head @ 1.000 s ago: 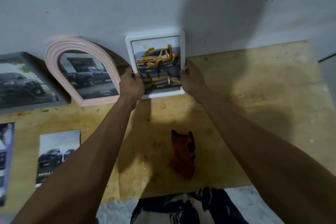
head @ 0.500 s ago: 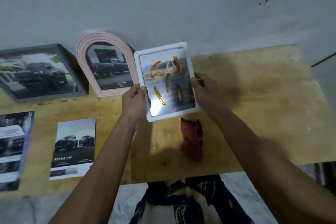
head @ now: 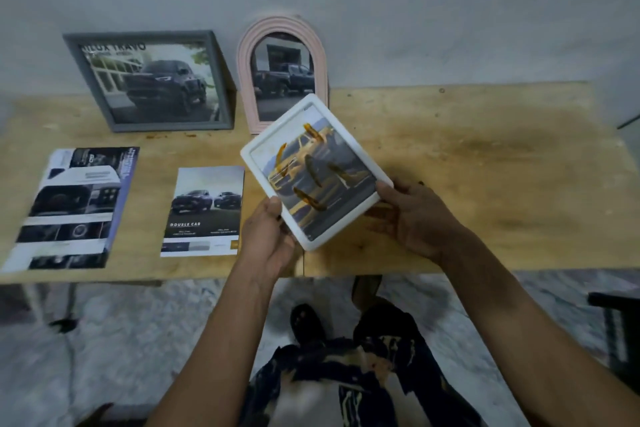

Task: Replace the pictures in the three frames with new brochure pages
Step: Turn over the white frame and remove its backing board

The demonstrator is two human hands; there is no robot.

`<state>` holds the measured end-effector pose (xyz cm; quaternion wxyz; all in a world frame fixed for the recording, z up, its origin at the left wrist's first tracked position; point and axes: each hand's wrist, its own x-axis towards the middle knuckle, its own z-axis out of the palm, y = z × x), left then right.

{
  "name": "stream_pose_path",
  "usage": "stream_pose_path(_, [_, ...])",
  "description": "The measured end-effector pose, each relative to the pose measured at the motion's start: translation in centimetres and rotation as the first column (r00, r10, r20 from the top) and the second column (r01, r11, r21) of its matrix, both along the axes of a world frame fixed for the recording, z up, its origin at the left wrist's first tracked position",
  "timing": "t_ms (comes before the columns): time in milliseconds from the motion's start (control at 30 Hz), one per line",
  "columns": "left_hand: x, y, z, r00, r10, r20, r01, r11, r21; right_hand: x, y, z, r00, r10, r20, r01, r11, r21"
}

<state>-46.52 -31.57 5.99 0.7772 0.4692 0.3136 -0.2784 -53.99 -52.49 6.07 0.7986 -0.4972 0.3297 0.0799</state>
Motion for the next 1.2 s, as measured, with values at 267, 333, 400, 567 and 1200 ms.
stream_pose_path(267, [0.3,6.1,1.0,0.995,-0.092,0.047,0.087,0.992,0.088,-2.6,3.1,3.7,0.934,0.281,0.221,-0.063,0.738,-0.672])
stream_pose_path(333, [1.7,7.0,2.3,0.994,-0.078,0.079,0.075,0.996,0.041,-2.6,3.2,4.1,0.899,0.391,0.199,-0.029,0.506,-0.862])
stream_pose_path(400, [2.7,7.5,3.2,0.992,-0.092,0.088,0.088,0.995,0.041,-2.6,3.2,3.9,0.874,0.456,0.17,-0.018,0.379,-0.925])
stream_pose_path(567, [3.6,8.7,3.1,0.979,-0.198,0.053,0.189,0.972,0.141,-3.0,3.5,2.6,0.845,0.499,0.192,-0.041,0.418,-0.907])
stream_pose_path(1200, [4.1,7.1,-8.1,0.928,-0.371,-0.047,0.343,0.794,0.502,0.2,4.9,-7.0,0.977,-0.091,-0.192,-0.041,0.804,-0.594])
